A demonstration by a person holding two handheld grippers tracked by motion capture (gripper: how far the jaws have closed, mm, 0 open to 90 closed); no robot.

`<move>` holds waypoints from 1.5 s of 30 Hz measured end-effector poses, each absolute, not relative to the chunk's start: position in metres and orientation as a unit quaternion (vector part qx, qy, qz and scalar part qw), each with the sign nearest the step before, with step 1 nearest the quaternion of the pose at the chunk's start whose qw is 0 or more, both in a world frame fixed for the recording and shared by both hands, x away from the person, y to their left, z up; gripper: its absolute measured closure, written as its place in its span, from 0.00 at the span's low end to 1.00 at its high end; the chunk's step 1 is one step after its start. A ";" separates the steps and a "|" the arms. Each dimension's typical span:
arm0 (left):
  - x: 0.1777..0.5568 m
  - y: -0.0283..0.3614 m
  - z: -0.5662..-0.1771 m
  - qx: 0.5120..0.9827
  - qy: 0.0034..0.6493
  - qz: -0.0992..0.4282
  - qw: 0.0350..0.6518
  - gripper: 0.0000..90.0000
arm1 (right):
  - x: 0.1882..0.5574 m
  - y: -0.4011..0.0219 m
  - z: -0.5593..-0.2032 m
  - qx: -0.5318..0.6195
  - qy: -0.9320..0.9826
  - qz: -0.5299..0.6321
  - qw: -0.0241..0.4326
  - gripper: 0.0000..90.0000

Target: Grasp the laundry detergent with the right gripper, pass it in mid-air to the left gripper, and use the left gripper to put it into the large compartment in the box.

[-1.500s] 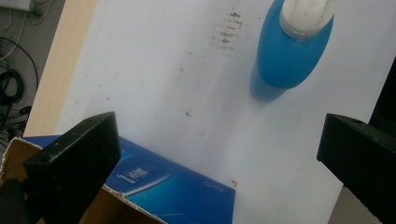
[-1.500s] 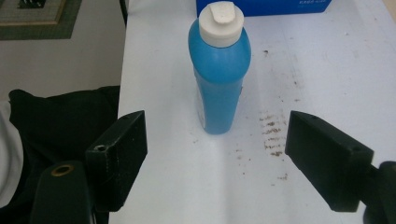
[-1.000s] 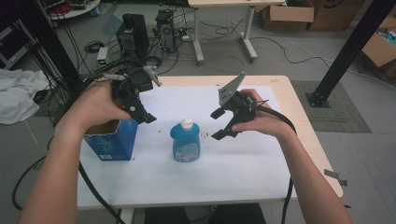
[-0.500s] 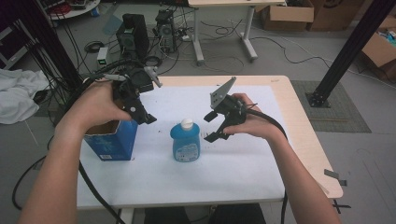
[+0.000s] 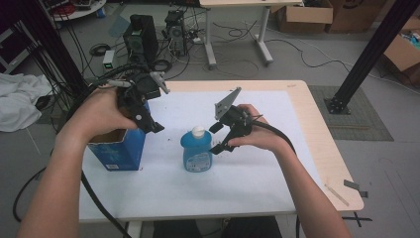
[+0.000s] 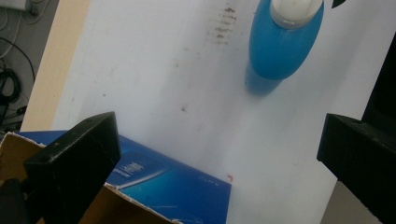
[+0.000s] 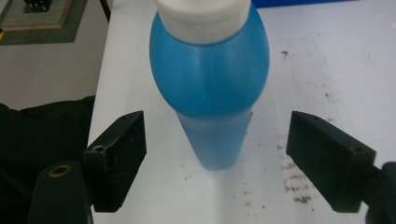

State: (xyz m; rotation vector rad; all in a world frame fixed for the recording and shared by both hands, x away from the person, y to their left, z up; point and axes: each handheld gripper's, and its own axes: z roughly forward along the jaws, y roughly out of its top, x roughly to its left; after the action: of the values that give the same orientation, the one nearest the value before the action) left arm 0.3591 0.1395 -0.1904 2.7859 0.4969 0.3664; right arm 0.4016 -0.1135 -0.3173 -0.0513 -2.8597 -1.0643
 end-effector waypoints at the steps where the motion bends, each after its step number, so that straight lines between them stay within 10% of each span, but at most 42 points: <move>1: 0.359 0.140 -0.191 0.966 0.172 0.127 0.144 0.00 | 0.401 -0.112 -0.318 -0.015 -0.935 -0.352 0.045 0.23; 45: 0.356 0.151 -0.195 0.965 0.178 0.123 0.148 0.00 | 0.400 -0.080 -0.345 0.011 -0.934 -0.353 0.045 0.46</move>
State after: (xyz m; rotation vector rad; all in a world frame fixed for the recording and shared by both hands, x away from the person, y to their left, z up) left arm 0.3555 0.1512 -0.1951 2.7751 0.5125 0.3529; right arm 0.3998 -0.0795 -0.3452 0.0325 -2.8547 -1.0801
